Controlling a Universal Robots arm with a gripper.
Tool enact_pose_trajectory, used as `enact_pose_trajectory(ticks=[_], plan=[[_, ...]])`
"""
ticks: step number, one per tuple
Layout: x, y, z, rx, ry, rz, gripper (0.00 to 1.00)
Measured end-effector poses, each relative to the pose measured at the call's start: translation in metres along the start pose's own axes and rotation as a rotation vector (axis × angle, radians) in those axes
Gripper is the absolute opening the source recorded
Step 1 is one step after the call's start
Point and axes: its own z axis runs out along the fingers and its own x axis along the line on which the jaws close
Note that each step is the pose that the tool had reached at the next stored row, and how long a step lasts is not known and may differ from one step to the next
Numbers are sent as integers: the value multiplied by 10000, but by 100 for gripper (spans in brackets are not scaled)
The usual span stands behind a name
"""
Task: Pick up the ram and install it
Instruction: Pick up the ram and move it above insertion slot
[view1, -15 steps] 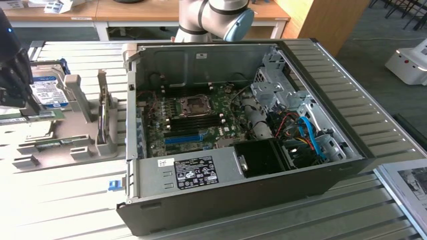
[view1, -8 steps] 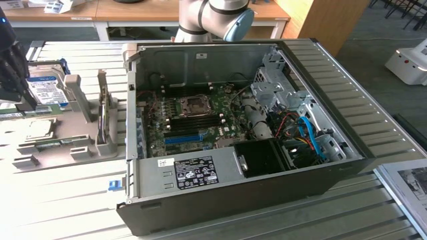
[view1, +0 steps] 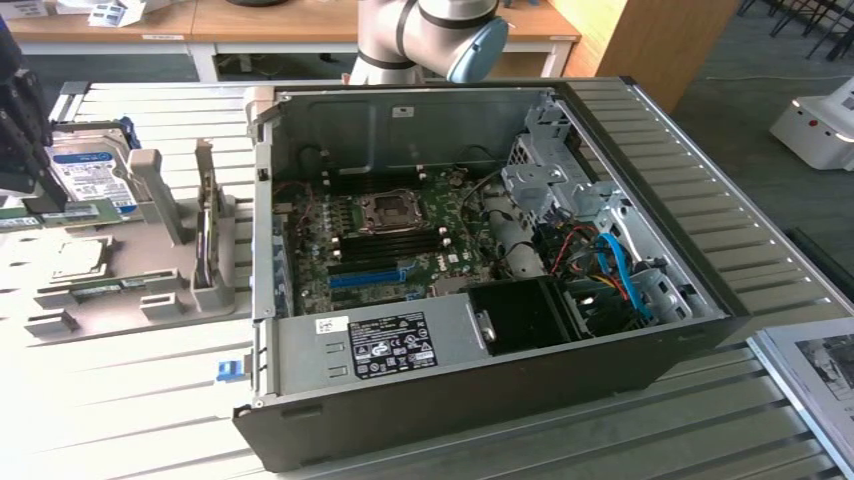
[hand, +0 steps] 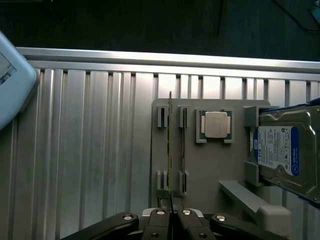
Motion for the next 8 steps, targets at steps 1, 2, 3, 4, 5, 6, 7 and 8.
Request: enact_pose_trajectory(ticks=[1, 2, 3, 4, 5, 6, 7, 8], plan=[[0, 1, -17, -1, 0, 0, 11], [-1, 1, -33, -1, 1, 0, 11], [-1, 2, -49, -1, 0, 0, 11], [-2, 2, -65, -1, 0, 0, 11], [-2, 3, -82, -2, 1, 0, 11], [-2, 4, -99, -1, 1, 0, 11], [-3, 4, -116, -1, 1, 0, 11], [-3, 5, -132, -2, 1, 0, 11]])
